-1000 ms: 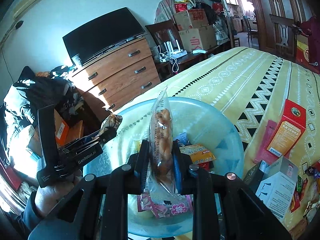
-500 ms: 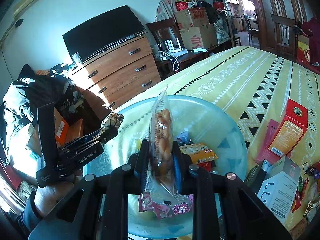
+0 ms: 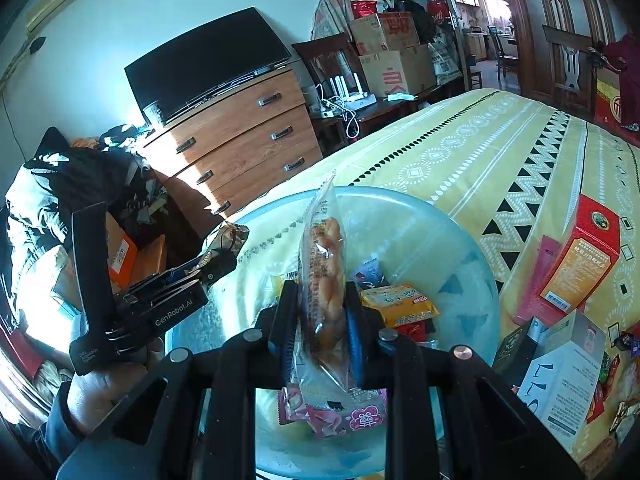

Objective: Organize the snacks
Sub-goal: 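Open the left gripper over the bowl while the right gripper releases the bread packet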

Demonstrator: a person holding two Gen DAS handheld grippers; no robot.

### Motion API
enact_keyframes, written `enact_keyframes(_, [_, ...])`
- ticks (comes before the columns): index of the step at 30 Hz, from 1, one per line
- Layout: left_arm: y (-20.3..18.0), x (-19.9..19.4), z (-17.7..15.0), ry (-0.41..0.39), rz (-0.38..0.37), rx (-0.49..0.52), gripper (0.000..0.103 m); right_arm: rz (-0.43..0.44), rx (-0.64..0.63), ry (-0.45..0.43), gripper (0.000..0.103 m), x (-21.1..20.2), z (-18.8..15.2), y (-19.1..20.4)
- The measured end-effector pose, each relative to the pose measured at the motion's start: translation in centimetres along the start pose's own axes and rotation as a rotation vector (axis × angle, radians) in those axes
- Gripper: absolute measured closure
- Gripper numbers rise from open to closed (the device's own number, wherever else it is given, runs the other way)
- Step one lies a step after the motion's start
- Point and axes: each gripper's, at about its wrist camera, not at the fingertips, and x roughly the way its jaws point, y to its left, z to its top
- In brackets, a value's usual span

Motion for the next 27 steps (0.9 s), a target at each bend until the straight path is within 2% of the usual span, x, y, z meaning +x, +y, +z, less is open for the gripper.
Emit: enact_keyframes(27, [-0.4, 0.8, -0.1, 0.025, -0.001, 0.000, 0.065, 0.007, 0.013, 0.022, 0.076, 1.1, -0.5, -0.1])
